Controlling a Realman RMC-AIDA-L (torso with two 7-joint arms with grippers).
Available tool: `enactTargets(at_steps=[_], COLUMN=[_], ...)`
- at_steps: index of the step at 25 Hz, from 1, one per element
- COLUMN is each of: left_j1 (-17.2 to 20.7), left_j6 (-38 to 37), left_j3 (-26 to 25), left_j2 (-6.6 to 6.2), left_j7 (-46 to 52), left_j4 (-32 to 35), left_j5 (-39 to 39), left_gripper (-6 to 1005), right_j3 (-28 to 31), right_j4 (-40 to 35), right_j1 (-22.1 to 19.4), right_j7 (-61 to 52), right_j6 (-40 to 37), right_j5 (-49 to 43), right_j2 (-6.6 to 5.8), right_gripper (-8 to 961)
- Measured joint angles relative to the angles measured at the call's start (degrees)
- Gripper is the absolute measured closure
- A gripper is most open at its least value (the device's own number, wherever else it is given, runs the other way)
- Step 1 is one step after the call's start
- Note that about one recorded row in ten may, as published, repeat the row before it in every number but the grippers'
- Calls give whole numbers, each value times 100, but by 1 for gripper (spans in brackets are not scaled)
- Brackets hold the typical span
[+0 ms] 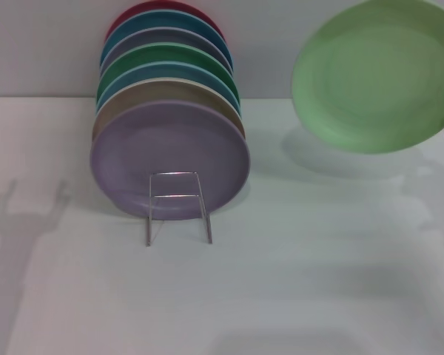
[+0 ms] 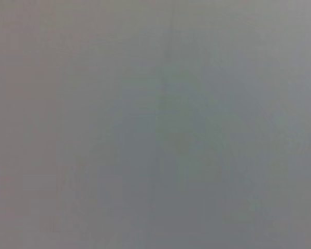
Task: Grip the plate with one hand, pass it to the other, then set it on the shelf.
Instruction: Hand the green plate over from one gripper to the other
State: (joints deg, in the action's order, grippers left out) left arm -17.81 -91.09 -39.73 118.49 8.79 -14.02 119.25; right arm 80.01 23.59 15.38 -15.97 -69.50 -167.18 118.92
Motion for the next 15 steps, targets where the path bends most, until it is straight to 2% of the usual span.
enactTargets(at_steps=[1, 2, 5, 7, 14, 15], left_j1=[37, 64, 86, 200, 340, 456], left_j6=[-168, -244, -305, -541, -790, -897], left_j3=[229, 342, 445, 824, 1079, 1237], left_j2=[6, 7, 7, 18, 24, 24], left_j7=[0, 0, 0, -28, -3, 54], left_j4=[12, 7, -2, -11, -24, -90], left_j5=[3, 2, -1, 3, 0, 2], left_gripper=[153, 154, 154, 154, 155, 155], right_j3=[0, -69, -251, -402, -806, -845], right_j4=[0, -380, -650, -676, -868, -939], right_j1=[0, 154, 260, 266, 151, 120], right_j7=[0, -166, -239, -267, -610, -687], right_j6=[0, -305, -544, -580, -973, -1095], right_j5=[0, 0, 0, 0, 0, 0], right_j2=[0, -1, -1, -1, -6, -2], right_gripper=[930, 930, 930, 930, 931, 931])
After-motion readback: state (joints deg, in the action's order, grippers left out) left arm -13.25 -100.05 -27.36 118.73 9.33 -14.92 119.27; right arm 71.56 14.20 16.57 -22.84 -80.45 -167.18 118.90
